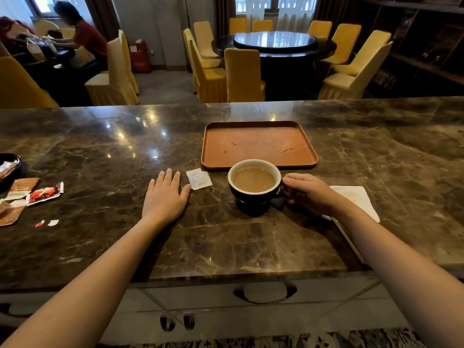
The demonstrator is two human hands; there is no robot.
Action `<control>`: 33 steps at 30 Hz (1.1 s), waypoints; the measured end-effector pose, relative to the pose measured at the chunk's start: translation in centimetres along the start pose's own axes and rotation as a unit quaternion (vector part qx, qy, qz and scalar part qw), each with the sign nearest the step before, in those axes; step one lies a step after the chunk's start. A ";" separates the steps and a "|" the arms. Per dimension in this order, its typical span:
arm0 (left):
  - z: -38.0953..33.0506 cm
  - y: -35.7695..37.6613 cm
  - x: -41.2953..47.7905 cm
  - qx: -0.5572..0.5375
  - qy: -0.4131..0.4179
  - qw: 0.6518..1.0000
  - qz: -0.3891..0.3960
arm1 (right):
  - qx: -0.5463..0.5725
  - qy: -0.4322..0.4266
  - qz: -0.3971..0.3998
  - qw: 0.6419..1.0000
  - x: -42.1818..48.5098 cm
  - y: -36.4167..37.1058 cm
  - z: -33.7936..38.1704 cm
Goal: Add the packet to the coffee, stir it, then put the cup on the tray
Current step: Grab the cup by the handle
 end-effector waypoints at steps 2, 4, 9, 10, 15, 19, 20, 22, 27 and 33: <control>0.0 0.0 0.0 0.001 -0.002 1.000 0.000 | 0.002 -0.006 -0.001 1.000 0.3 -0.3 0.0; 0.0 0.0 0.1 0.000 -0.004 1.000 0.000 | 0.002 -0.011 0.000 1.000 0.8 -0.7 0.1; -0.2 -0.1 -0.1 0.001 -0.001 1.000 -0.008 | -0.018 -0.039 -0.008 0.999 2.1 -1.7 1.9; -0.2 -0.1 -0.1 0.001 0.000 1.000 -0.008 | -0.020 -0.041 -0.010 0.999 2.4 -1.9 2.3; -0.3 -0.1 -0.2 -0.004 0.001 1.000 -0.009 | -0.007 -0.046 -0.023 0.999 4.0 -3.2 4.2; -0.3 -0.1 -0.2 -0.006 -0.001 1.000 -0.006 | 0.002 -0.045 -0.042 0.998 5.5 -4.4 5.0; -0.3 -0.1 -0.2 -0.006 -0.002 1.000 -0.006 | 0.004 -0.043 -0.045 0.998 5.9 -4.7 5.2; -0.3 -0.1 -0.2 -0.005 -0.003 1.000 -0.007 | 0.006 -0.047 -0.049 0.998 6.7 -5.3 5.5; -0.2 -0.1 -0.1 -0.006 -0.004 1.000 -0.008 | 0.008 -0.053 -0.072 0.996 8.3 -6.4 5.2; -0.1 -0.1 -0.1 -0.009 -0.007 1.000 -0.012 | 0.004 -0.035 -0.090 0.995 9.7 -7.0 4.9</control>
Point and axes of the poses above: each hand's wrist, its own x-axis towards the middle knuckle, its own y-axis out of the palm, z = x × y, the point moved 5 cm from there along x, towards the middle knuckle, and after that the axes turned 13 degrees about y, right-handed, at the moved point
